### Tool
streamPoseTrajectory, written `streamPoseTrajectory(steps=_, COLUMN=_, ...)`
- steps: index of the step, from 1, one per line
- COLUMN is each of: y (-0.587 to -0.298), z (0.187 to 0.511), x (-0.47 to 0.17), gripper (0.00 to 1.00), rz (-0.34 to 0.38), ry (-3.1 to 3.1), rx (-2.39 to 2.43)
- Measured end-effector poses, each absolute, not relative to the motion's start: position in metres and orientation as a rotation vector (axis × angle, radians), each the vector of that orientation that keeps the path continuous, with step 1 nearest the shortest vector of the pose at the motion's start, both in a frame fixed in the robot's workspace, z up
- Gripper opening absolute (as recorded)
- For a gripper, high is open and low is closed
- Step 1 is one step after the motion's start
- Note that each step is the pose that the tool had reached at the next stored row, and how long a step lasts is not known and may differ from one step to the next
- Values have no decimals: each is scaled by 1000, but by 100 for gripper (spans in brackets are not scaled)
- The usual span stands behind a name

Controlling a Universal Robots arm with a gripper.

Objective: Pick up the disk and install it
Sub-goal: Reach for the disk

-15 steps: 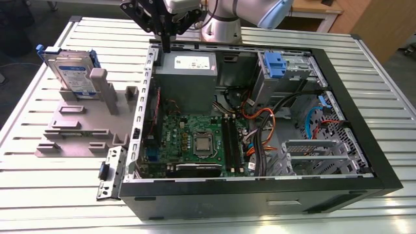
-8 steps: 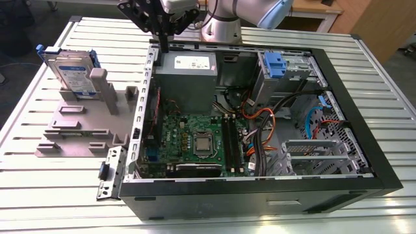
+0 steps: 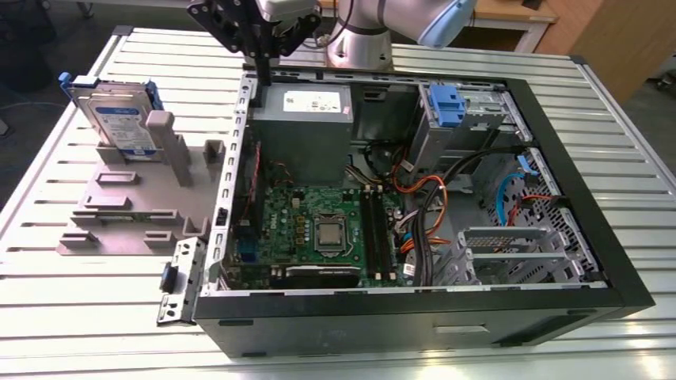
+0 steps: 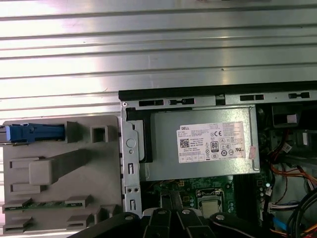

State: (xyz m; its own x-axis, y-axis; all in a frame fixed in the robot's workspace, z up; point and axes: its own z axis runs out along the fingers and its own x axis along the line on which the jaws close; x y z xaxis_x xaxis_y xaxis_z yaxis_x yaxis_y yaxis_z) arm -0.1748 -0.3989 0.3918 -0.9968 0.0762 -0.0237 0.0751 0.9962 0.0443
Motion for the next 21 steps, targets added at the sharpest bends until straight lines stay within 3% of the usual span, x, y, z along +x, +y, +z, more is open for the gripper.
streamPoseTrajectory(steps=21, y=-399, z=391, x=-185, gripper=11, rz=67, ry=3114, rx=118)
